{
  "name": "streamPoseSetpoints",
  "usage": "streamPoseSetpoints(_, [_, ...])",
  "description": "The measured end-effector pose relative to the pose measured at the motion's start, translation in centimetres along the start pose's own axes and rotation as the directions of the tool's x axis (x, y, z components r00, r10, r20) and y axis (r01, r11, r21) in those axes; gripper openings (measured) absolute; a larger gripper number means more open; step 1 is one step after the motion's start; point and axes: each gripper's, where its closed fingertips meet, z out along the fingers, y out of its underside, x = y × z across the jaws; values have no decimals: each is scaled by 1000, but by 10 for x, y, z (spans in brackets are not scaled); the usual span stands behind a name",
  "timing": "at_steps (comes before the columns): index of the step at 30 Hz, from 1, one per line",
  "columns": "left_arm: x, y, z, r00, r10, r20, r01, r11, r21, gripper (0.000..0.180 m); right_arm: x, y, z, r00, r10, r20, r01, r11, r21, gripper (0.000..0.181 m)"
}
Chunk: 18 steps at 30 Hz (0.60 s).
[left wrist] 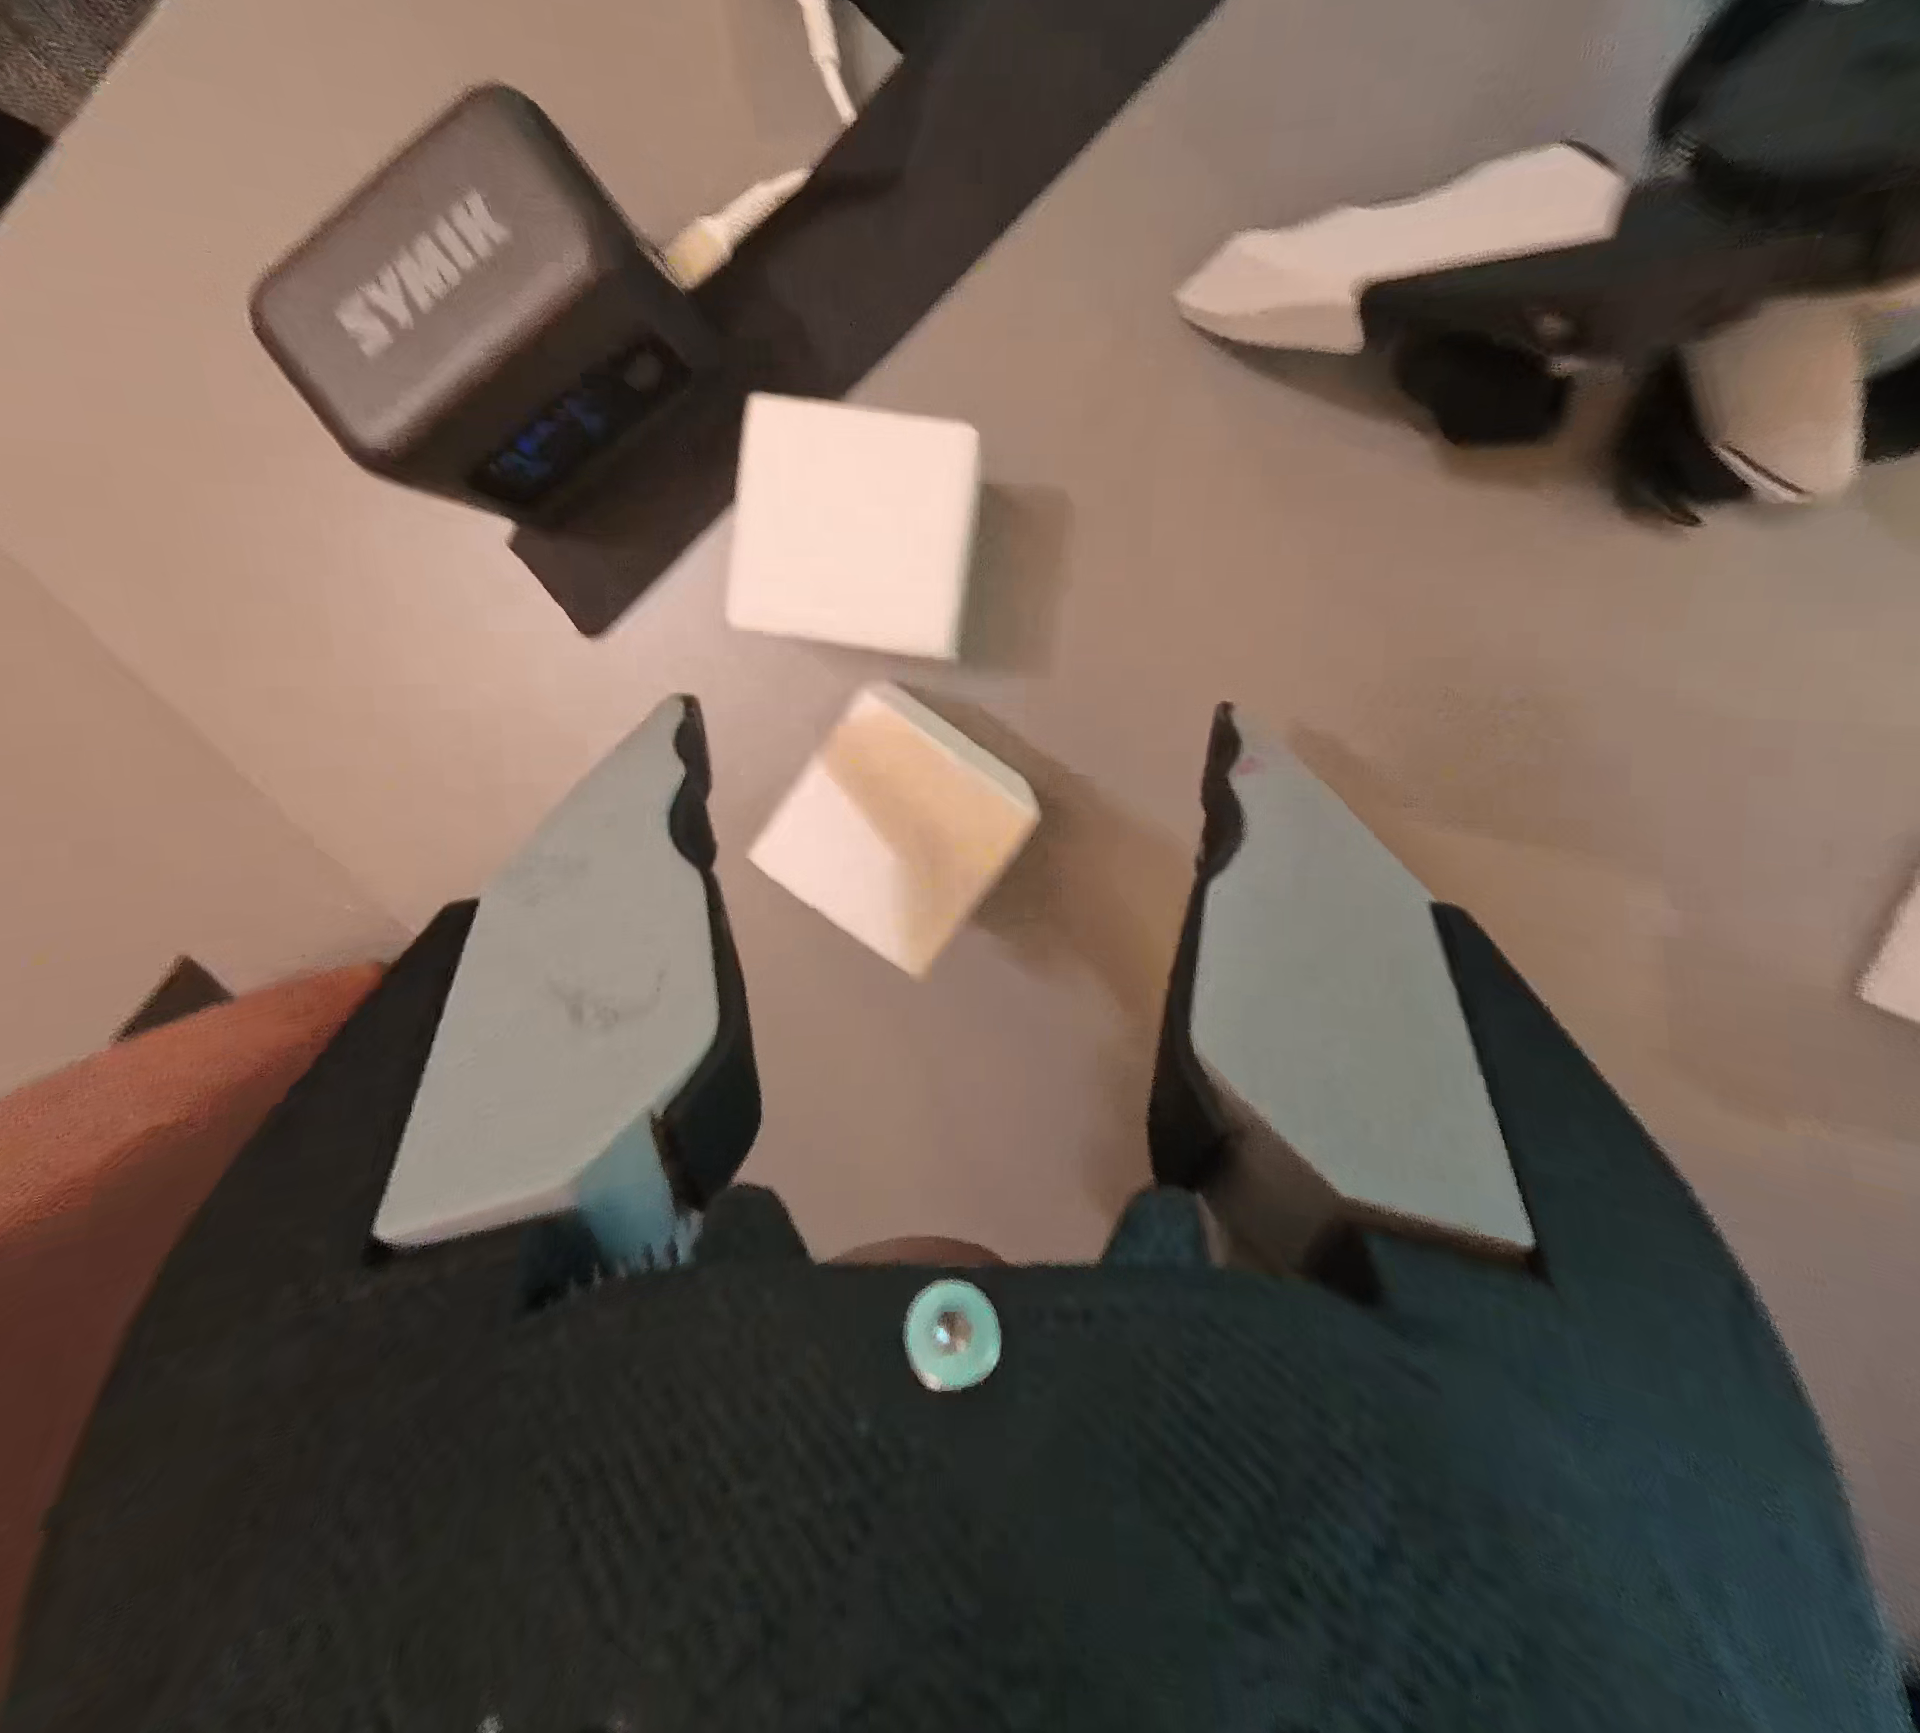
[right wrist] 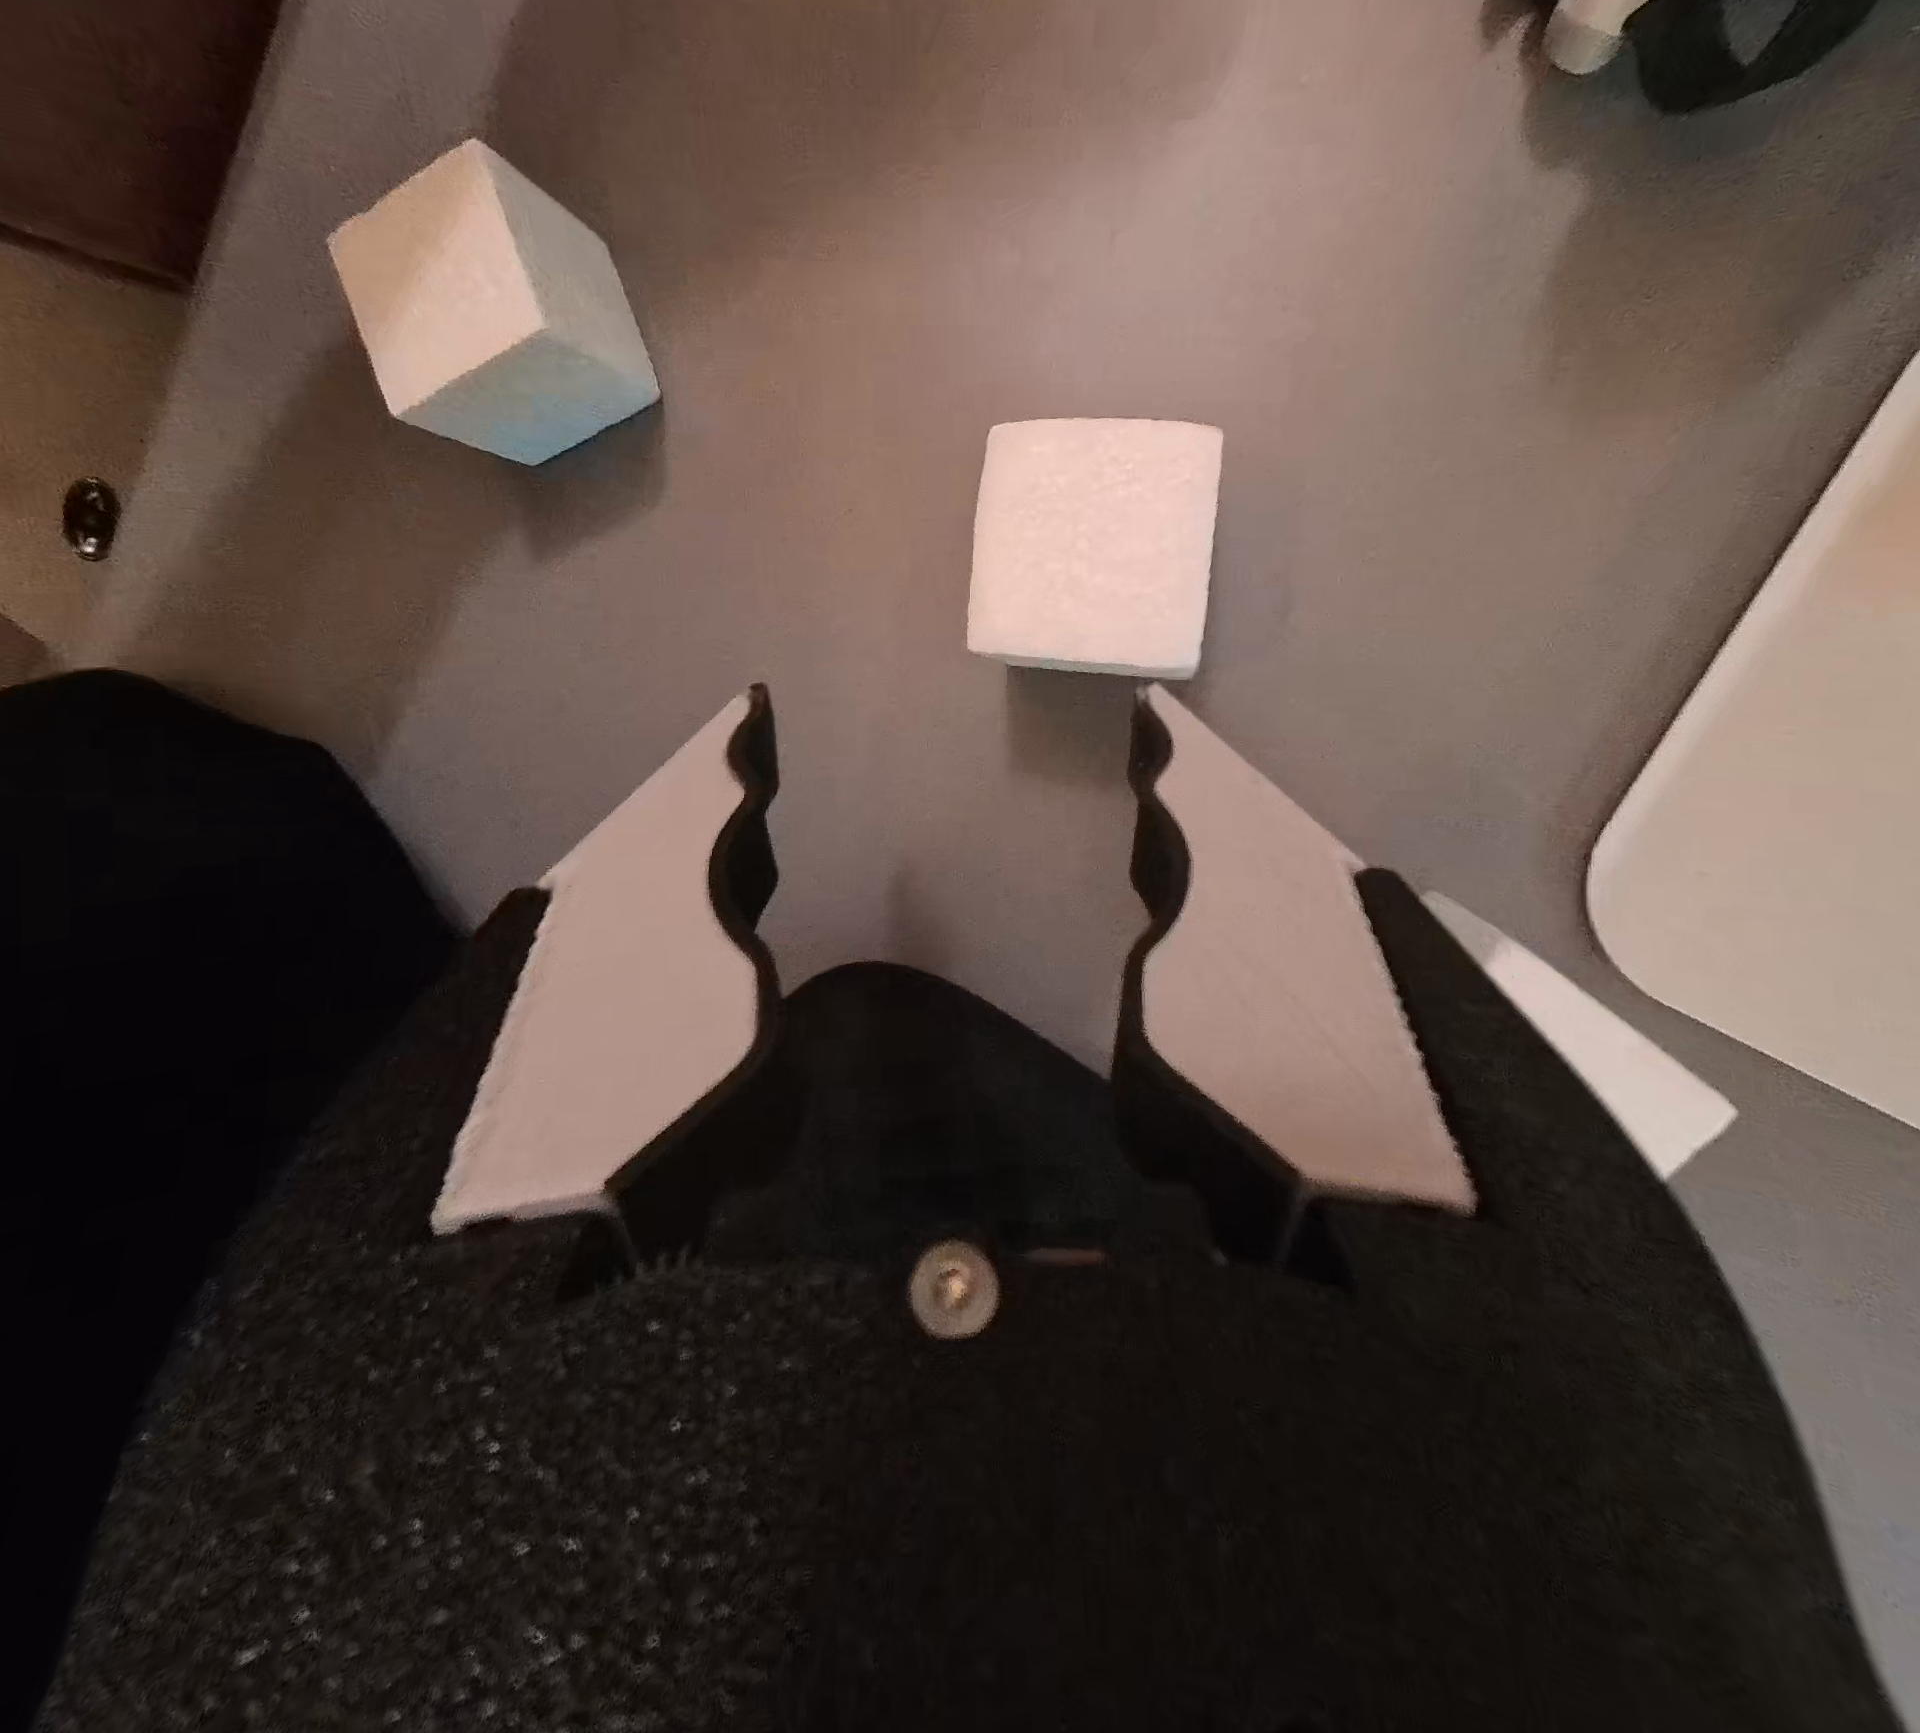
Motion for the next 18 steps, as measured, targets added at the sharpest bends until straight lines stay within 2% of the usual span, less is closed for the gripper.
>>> streamPoseSetpoints(6, [-21, -4, 45, 998, 67, 22, -62, 984, -165, 86, -5, 0, 6, 999, 1, 41, -2, 1000, 21, 67])
streamPoseSetpoints(7, [-19, -1, 50, 997, 75, 6, -73, 980, -186, 76, -4, -1, 5, 999, -1, 42, 0, 1000, 24, 67])
streamPoseSetpoints(8, [-17, 3, 53, 995, 97, -15, -98, 975, -200, 55, -2, -2, 4, 999, 0, 40, -1, 1000, 30, 67])
streamPoseSetpoints(12, [-9, -1, 45, 953, 286, -97, -300, 935, -188, 55, 2, -5, 0, 997, 40, 69, -44, 997, 58, 66])
streamPoseSetpoints(14, [1, -6, 30, 884, 417, -213, -453, 877, -162, 55, 2, -5, 0, 994, 58, 94, -64, 996, 63, 65])
streamPoseSetpoints(16, [-19, -16, 16, 778, 597, -197, -626, 761, -168, 55, 3, -3, 1, 993, 63, 99, -69, 996, 63, 65])
streamPoseSetpoints(18, [-44, -31, 6, 687, 704, -181, -727, 666, -166, 55, 4, -2, 2, 993, 65, 94, -71, 996, 62, 65])
